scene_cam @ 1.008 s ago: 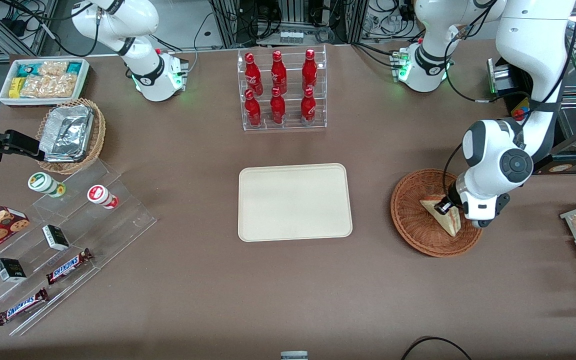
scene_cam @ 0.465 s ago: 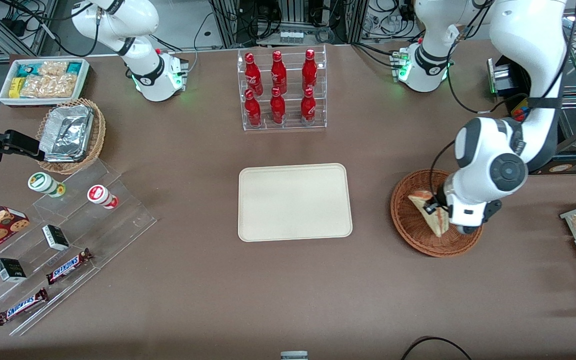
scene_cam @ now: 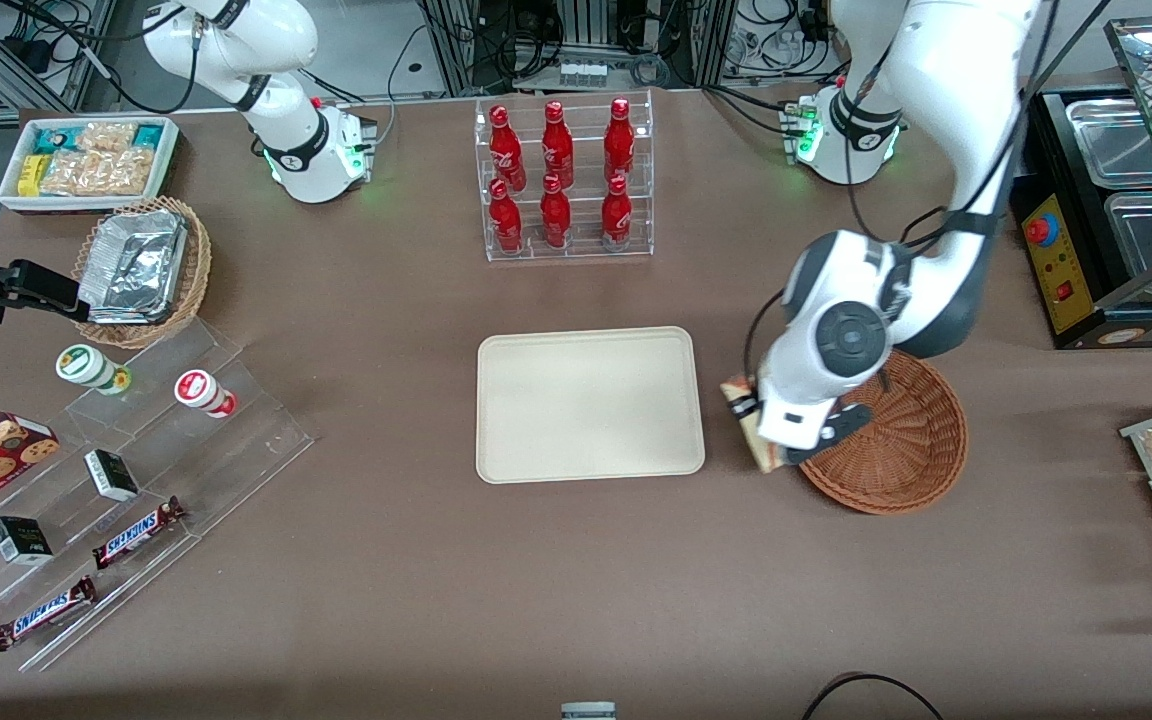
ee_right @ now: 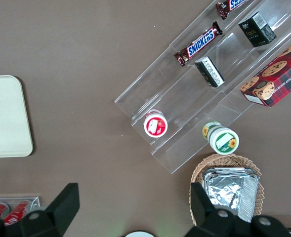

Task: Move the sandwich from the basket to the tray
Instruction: 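Carry the held sandwich over the cream tray with the left gripper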

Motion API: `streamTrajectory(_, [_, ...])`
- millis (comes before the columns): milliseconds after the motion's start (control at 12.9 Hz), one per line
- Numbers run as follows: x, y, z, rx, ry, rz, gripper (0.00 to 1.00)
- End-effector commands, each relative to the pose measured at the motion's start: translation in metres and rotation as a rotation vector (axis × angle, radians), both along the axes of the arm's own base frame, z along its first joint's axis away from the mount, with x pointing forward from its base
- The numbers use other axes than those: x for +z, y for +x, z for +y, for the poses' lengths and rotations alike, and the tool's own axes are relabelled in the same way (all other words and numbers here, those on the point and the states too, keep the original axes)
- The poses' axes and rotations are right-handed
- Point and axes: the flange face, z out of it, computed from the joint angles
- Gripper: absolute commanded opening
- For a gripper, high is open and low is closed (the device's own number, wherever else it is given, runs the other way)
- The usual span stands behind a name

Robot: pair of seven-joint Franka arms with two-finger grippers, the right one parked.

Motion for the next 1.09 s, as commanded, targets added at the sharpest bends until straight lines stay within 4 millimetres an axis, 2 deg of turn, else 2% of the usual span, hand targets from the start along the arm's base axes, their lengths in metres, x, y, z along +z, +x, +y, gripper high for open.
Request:
streamTrajectory(0, [-0.019, 0.002, -0.057, -0.051, -0.008, 0.016, 0.0])
streamTrajectory(78, [-0.022, -0.007, -0.087, -0.085, -0.015, 0.005, 0.0])
streamTrajectory(310, [-0.032, -0.031, -0.156, -0.155, -0.026, -0.016, 0.0])
streamTrajectory(543, [-0.045, -0.053, -0.208, -0.138, -0.032, -0.042, 0.0])
streamTrajectory(775, [-0.049, -0.07, -0.226, -0.164, -0.026, -0.041, 0.0])
streamTrajectory(1008, [-0.062, -0.078, -0.232, -0.151, -0.01, -0.032, 0.0])
